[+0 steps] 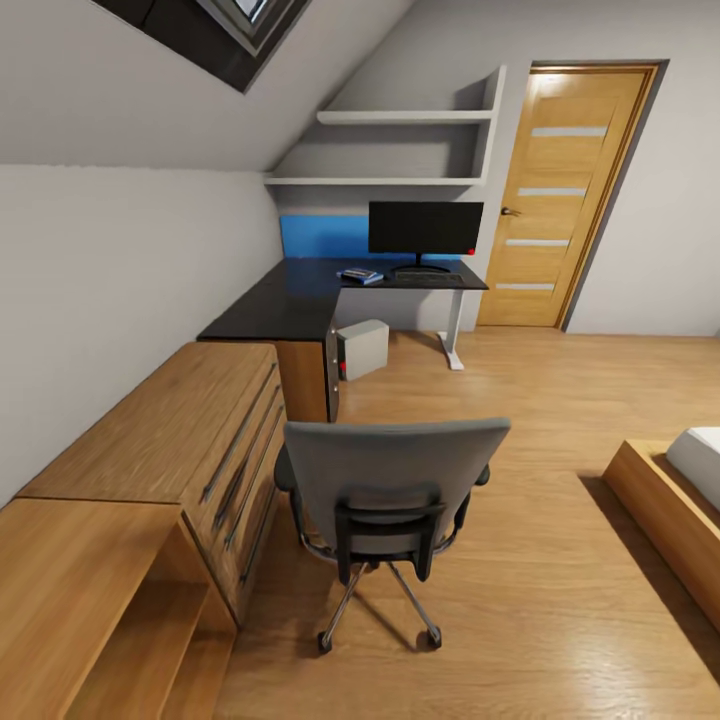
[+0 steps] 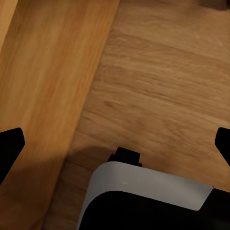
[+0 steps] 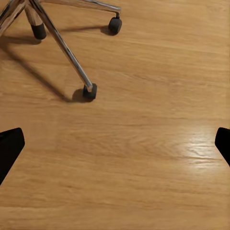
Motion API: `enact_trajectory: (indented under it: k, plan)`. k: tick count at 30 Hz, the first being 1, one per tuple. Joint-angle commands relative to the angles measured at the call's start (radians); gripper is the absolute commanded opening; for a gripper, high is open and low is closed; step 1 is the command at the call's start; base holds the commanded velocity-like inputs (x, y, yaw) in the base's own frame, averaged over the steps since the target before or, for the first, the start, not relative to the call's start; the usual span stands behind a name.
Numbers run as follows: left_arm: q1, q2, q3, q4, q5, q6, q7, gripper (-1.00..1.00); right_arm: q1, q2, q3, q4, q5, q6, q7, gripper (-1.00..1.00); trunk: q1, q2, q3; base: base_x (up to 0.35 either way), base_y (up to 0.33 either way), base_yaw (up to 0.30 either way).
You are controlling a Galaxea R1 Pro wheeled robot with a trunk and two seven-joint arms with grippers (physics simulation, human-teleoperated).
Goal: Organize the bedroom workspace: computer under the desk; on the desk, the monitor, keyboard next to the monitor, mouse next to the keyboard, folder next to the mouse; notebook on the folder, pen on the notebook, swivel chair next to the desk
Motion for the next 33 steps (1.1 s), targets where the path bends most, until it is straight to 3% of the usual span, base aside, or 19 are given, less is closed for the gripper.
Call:
enact_trajectory:
  k: [1,4,7,10,11,15,16,19,21,26,33]
  plan:
    - [0.000,0.000,-0.009,-0.001,0.009,-0.002,0.006,1.00,0.000,-0.001,0.009,-0.002,-0.001,-0.001,-0.009,1.00,0.004,-0.008,-0.004,0.000,0.000,0.000]
    - [0.000,-0.015,-0.011,-0.049,0.010,0.004,0.006,1.00,0.000,0.003,0.007,-0.031,-0.001,-0.004,-0.010,1.00,0.015,-0.029,-0.013,0.000,0.000,0.000]
    - [0.000,-0.021,-0.011,-0.156,0.010,0.038,0.009,1.00,-0.003,0.003,0.006,-0.093,-0.004,0.003,-0.016,1.00,0.027,-0.050,-0.023,0.000,0.000,0.000]
    - [-0.010,-0.026,-0.011,-0.235,0.009,0.123,0.010,1.00,-0.010,0.003,0.005,-0.120,-0.005,0.011,-0.019,1.00,0.038,-0.071,-0.032,0.000,0.000,0.000]
    - [-0.039,-0.029,-0.011,-0.285,0.010,0.218,0.010,1.00,-0.032,0.004,0.004,-0.131,-0.007,0.037,-0.020,1.00,0.042,-0.078,-0.035,0.000,0.000,0.000]
    - [-0.147,-0.035,-0.011,-0.322,0.012,0.394,0.009,1.00,-0.118,0.008,0.003,-0.140,-0.010,0.152,-0.020,1.00,0.058,-0.106,-0.048,0.000,0.000,0.000]
    - [-0.281,-0.067,-0.010,-0.293,0.013,0.476,0.009,1.00,-0.217,0.035,0.001,-0.142,-0.011,0.277,-0.020,1.00,0.061,-0.113,-0.051,0.000,0.000,0.000]
    - [-0.418,-0.092,-0.010,-0.218,0.013,0.522,0.007,1.00,-0.324,0.057,0.000,-0.141,-0.012,0.414,-0.020,1.00,0.073,-0.134,-0.060,0.000,0.000,0.000]
    - [-0.480,-0.113,-0.010,-0.181,0.014,0.547,0.004,1.00,-0.380,0.066,-0.003,-0.142,-0.014,0.494,-0.020,1.00,0.081,-0.148,-0.067,0.000,0.000,0.000]
    - [-0.521,-0.125,-0.008,-0.142,0.017,0.559,-0.003,1.00,-0.440,0.075,-0.045,-0.138,-0.060,0.549,-0.019,1.00,0.100,-0.183,-0.082,0.000,0.000,0.000]
    - [-0.528,-0.128,-0.009,-0.063,0.013,0.544,-0.005,1.00,-0.453,0.083,-0.067,-0.134,-0.085,0.554,-0.014,1.00,0.127,-0.232,-0.104,0.000,0.000,0.000]
